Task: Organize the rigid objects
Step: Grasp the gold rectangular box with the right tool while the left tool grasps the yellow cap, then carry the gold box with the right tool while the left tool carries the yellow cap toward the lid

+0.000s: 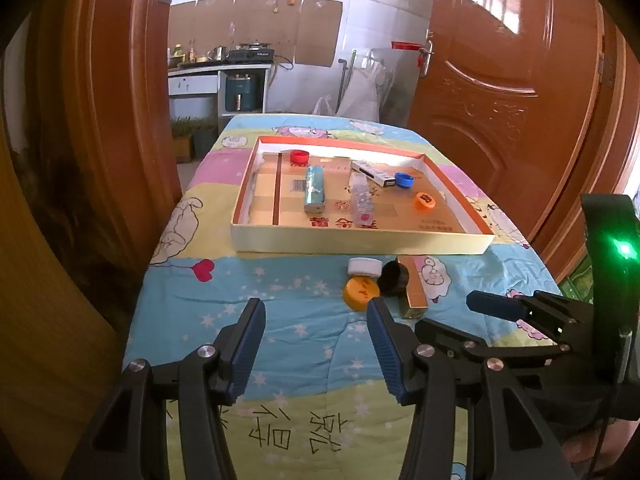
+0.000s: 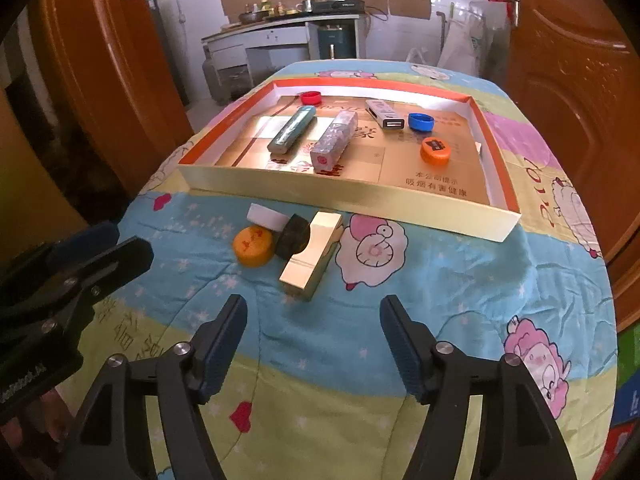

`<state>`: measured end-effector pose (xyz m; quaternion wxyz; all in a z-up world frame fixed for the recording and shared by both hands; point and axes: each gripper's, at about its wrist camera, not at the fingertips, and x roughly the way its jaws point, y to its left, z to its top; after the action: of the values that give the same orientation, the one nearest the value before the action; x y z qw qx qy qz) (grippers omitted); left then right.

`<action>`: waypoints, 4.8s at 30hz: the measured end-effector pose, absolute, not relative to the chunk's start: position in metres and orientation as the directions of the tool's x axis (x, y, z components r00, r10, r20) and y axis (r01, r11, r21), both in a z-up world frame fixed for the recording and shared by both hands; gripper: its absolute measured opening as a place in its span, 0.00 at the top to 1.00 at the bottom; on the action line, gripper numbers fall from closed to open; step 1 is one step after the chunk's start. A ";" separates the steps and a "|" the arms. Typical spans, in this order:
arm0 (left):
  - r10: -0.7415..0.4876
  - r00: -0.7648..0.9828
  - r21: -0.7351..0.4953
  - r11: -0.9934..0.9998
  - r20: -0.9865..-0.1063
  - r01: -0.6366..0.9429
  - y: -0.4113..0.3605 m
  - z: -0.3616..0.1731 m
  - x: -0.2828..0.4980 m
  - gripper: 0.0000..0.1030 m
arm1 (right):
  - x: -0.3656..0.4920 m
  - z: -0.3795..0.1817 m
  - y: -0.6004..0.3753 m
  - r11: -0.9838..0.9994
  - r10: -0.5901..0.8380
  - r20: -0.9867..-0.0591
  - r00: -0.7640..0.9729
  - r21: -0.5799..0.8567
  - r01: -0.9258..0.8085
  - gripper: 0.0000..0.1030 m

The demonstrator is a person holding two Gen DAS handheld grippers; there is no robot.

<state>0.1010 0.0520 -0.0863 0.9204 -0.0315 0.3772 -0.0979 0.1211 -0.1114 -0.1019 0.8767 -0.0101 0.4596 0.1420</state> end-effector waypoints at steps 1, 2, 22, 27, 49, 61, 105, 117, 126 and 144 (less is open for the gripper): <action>-0.206 0.693 -0.133 0.978 -0.691 0.157 0.052 -0.087 0.102 0.49 | 0.124 -0.103 -0.111 0.961 0.232 -0.810 0.538 0.107 -0.254 0.31; -0.206 0.691 -0.133 0.978 -0.693 0.158 0.052 -0.089 0.103 0.49 | 0.126 -0.104 -0.109 0.963 0.226 -0.811 0.539 0.101 -0.251 0.31; -0.226 0.646 -0.145 0.974 -0.729 0.177 0.052 -0.107 0.130 0.49 | 0.152 -0.119 -0.111 0.971 0.127 -0.824 0.551 -0.010 -0.239 0.67; -0.255 0.620 -0.133 0.963 -0.742 0.236 0.033 -0.112 0.139 0.49 | 0.159 -0.119 -0.111 0.964 0.133 -0.825 0.549 -0.022 -0.266 0.67; -0.278 0.543 -0.036 0.910 -0.793 0.413 -0.005 -0.133 0.171 0.50 | 0.177 -0.123 -0.113 0.892 0.255 -0.814 0.522 -0.011 -0.453 0.80; -0.312 0.557 -0.106 0.923 -0.770 0.370 0.011 -0.128 0.167 0.70 | 0.157 -0.122 -0.132 0.914 0.267 -0.810 0.523 0.042 -0.403 0.83; -0.335 0.677 -0.188 0.941 -0.655 0.282 0.017 -0.052 0.139 0.71 | 0.126 -0.042 -0.159 0.952 0.255 -0.696 0.671 0.058 -0.302 0.83; -0.270 0.711 -0.169 0.963 -0.649 0.212 0.020 -0.043 0.157 0.71 | 0.141 -0.033 -0.157 0.949 0.264 -0.682 0.681 0.060 -0.308 0.82; -0.197 0.723 -0.141 0.980 -0.662 0.139 0.025 -0.044 0.177 0.71 | 0.158 -0.036 -0.158 0.952 0.260 -0.685 0.681 0.067 -0.297 0.82; -0.187 0.698 -0.145 0.982 -0.692 0.120 0.026 -0.058 0.216 0.71 | 0.196 -0.050 -0.155 0.949 0.270 -0.702 0.659 0.079 -0.304 0.82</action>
<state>0.2155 0.0262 -0.0582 0.9202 -0.0444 0.3799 -0.0834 0.1965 -0.1545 -0.0504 0.9105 -0.0224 0.3816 0.1576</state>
